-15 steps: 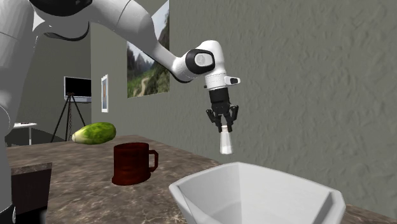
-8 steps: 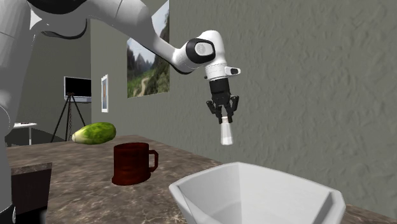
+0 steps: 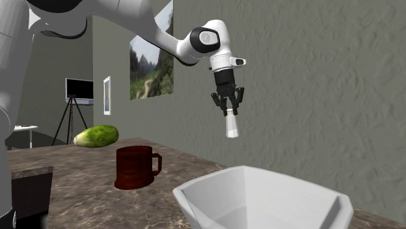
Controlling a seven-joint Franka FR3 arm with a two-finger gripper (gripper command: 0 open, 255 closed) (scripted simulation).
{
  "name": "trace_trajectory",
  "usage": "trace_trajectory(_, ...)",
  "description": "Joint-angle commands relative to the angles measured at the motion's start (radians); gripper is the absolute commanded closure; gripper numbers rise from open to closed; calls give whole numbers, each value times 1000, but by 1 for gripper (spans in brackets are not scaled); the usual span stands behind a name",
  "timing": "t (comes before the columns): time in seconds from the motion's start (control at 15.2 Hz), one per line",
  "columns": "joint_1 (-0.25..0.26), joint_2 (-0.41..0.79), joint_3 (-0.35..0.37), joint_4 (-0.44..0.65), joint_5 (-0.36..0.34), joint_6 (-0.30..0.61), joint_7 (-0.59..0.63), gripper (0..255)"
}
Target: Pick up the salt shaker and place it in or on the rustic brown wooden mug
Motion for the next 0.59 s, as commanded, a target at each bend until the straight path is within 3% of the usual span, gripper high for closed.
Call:
trace_trajectory(0.0,-1,-2,0,27,0,-29,-1,255)
trace_trajectory(0.4,-2,-1,-1,100,1,-102,-3,255)
trace_trajectory(0.53,18,-86,5,-2,-23,-84,24,255)
